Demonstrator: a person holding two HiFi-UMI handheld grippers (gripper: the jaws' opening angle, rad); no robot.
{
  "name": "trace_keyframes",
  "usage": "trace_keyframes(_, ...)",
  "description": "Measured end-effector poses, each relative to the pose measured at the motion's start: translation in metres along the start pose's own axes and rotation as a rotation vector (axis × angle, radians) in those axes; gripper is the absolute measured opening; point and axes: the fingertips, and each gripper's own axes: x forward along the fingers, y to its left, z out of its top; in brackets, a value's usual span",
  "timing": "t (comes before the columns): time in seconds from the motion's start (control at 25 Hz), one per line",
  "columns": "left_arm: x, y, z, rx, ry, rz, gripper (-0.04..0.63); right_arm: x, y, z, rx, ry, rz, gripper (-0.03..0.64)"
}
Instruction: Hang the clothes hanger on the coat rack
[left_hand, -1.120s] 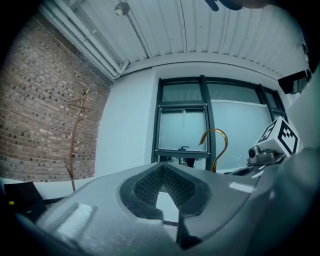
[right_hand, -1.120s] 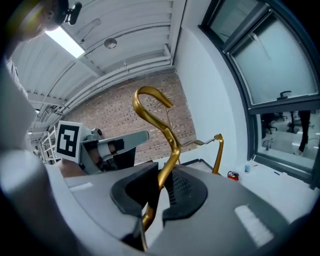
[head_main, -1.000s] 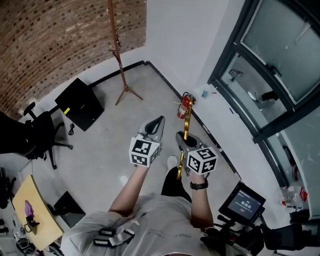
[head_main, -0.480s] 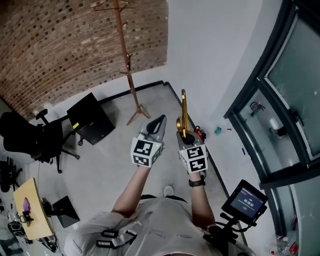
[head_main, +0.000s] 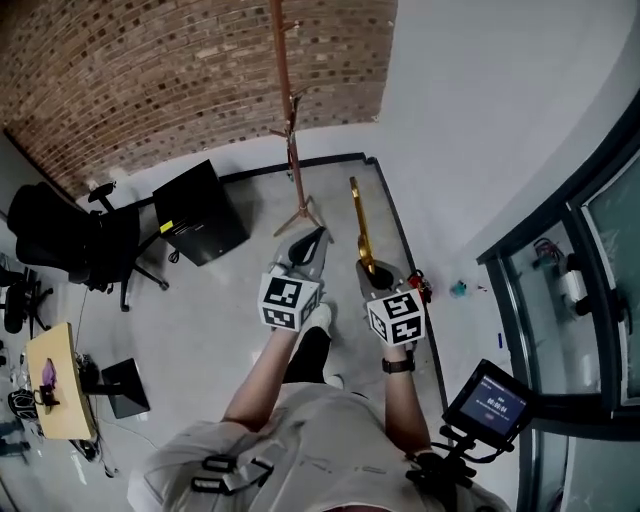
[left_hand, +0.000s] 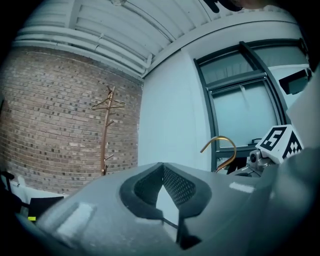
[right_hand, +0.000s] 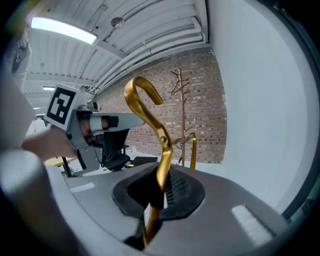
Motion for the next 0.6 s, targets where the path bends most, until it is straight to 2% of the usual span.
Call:
trace_keyframes(0.2,0.067,0.061,-0.012,-0.019,-0.018,0.056,0.002,0.080,-0.022,0.005,-0.092,0.103,0.141,0.005)
trace_keyframes(0.44,0.131,0.156,0.013,-0.038,-0.079,0.162,0.002,0.171,-0.061,0.045,-0.109,0.126,0.266,0.005)
trace_keyframes(0.6,0.164,0.217,0.033,-0.017,-0.124,0.226,0.002,0.234,-0.082,0.074,-0.256,0.180,0.331,0.005)
